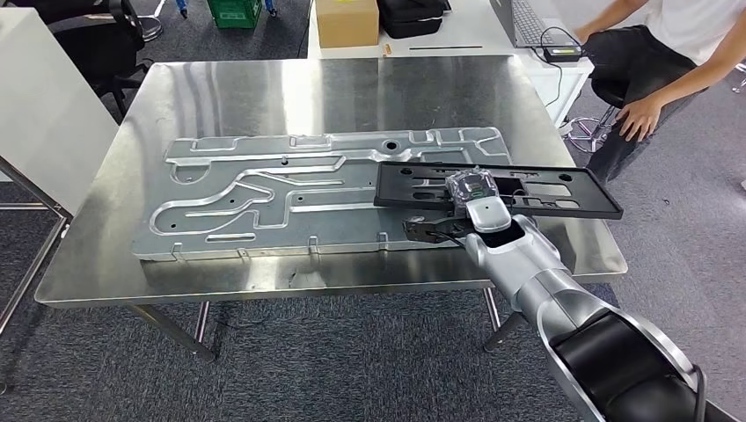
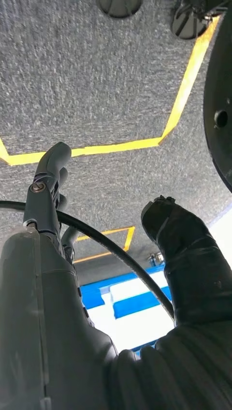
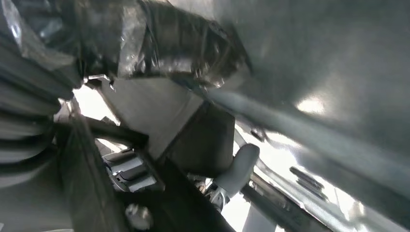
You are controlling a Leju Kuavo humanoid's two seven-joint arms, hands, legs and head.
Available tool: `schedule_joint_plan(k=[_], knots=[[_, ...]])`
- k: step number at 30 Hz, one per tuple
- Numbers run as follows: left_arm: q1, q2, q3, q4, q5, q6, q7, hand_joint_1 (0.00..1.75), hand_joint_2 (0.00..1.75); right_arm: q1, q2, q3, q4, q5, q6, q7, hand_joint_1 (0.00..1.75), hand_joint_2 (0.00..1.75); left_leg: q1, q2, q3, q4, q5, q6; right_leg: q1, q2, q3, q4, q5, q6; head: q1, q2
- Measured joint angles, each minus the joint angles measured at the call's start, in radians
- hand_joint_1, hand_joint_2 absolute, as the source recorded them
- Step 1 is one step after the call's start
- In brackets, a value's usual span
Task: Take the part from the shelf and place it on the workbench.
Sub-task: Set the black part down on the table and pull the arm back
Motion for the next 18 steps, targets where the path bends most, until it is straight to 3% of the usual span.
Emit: schedule_joint_plan(k=[3,13,18], knots=[[0.000,0.000,-0.001,0.000,0.001,0.000,0.011,0.00,0.00,-0.001,0.002,-0.014,0.010,0.001,-0.006,-0.005,0.00,0.00,0.000,0.000,0.003,0.000,0.000,0.000,0.000,0.000,0.002,0.000,-0.001,-0.001,0.000,0.000],[-0.001,-0.004,-0.001,0.000,0.024,-0.003,0.013,0.00,0.00,0.001,0.038,-0.026,0.004,0.046,-0.087,-0.015,0.00,0.00,0.000,0.003,0.005,-0.001,0.000,0.000,0.001,0.002,0.004,0.001,-0.001,-0.001,0.000,0.000],[-0.001,-0.013,-0.001,0.000,0.028,0.019,0.025,0.00,0.00,0.007,0.062,-0.026,-0.105,0.106,-0.124,0.004,0.00,0.00,0.000,0.003,0.005,-0.001,0.000,-0.001,0.001,0.003,0.003,0.002,-0.001,-0.001,0.000,0.000]])
